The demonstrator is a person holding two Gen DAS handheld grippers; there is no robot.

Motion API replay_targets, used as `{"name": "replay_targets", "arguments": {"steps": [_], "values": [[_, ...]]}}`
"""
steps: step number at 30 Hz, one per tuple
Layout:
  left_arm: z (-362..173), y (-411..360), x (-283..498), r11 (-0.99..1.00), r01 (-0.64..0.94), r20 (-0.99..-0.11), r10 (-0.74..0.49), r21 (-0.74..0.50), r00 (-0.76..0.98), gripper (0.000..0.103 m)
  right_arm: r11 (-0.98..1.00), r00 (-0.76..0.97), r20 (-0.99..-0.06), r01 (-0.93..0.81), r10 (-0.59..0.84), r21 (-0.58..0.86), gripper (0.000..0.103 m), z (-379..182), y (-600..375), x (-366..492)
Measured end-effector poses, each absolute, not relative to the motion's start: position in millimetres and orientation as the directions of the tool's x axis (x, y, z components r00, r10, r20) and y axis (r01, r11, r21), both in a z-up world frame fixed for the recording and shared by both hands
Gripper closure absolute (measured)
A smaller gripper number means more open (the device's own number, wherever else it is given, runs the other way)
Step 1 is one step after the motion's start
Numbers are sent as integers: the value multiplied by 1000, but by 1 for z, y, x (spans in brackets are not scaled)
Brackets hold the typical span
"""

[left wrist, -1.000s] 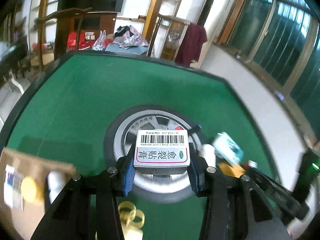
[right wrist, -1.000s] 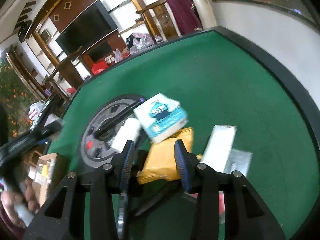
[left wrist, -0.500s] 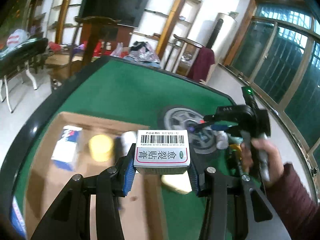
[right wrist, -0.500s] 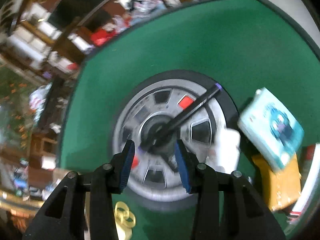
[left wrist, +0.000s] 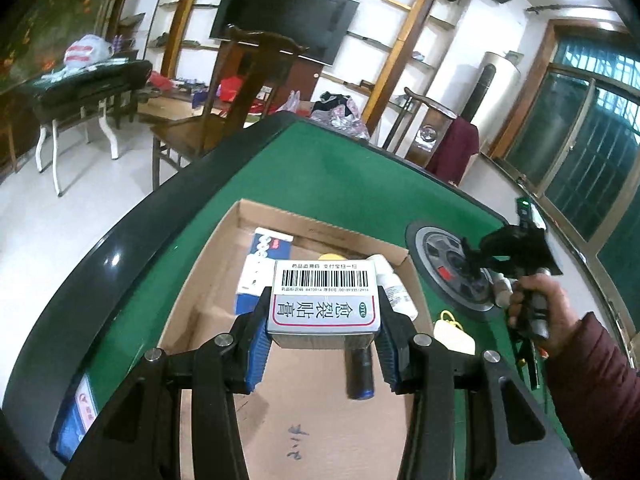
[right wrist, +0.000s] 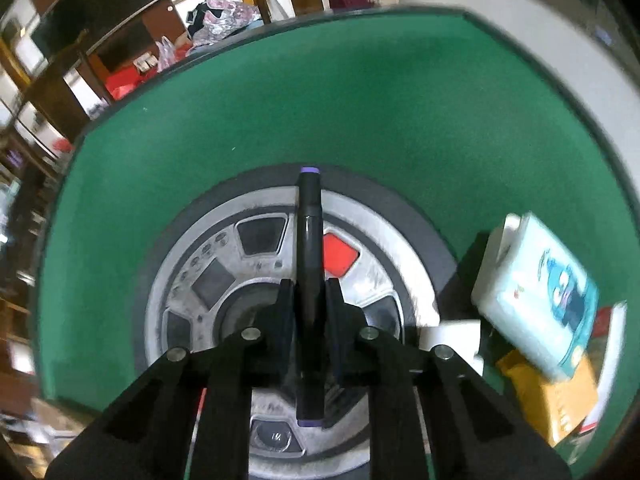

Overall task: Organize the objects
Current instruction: 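Grasp the purple-capped black marker with the right gripper while the left gripper lifts the barcode box, then lower the barcode box into the tray with the left gripper while the right gripper places the marker there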

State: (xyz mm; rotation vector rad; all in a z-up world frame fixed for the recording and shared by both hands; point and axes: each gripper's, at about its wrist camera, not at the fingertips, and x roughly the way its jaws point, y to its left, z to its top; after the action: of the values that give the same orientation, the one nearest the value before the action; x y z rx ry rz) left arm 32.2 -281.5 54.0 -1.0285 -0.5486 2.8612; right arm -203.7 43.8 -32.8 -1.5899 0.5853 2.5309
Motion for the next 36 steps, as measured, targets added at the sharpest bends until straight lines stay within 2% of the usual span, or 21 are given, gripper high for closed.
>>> {"name": "replay_targets", "arguments": {"steps": [9, 17, 26, 32, 36], "values": [[56, -300, 57, -928, 106, -606, 144, -357, -782, 63, -871, -484, -796, -125, -364, 475, 90, -1, 40, -133], [68, -296, 82, -935, 117, -601, 117, -335, -790, 63, -833, -477, -720, 49, -504, 551, 90, 26, -3, -71], [78, -289, 103, -945, 106, -593, 105, -310, -798, 63, -778, -408, -678, 158, -612, 607, 90, 27, -50, -37], [68, -293, 81, -959, 110, -653, 92, -262, -752, 63, -756, -345, -677, 208, -650, 620, 90, 18, -92, -22], [50, -294, 54, -960, 96, -706, 125, -264, -697, 63, -752, -309, -687, 213, -657, 624, 90, 5, -115, -21]]}}
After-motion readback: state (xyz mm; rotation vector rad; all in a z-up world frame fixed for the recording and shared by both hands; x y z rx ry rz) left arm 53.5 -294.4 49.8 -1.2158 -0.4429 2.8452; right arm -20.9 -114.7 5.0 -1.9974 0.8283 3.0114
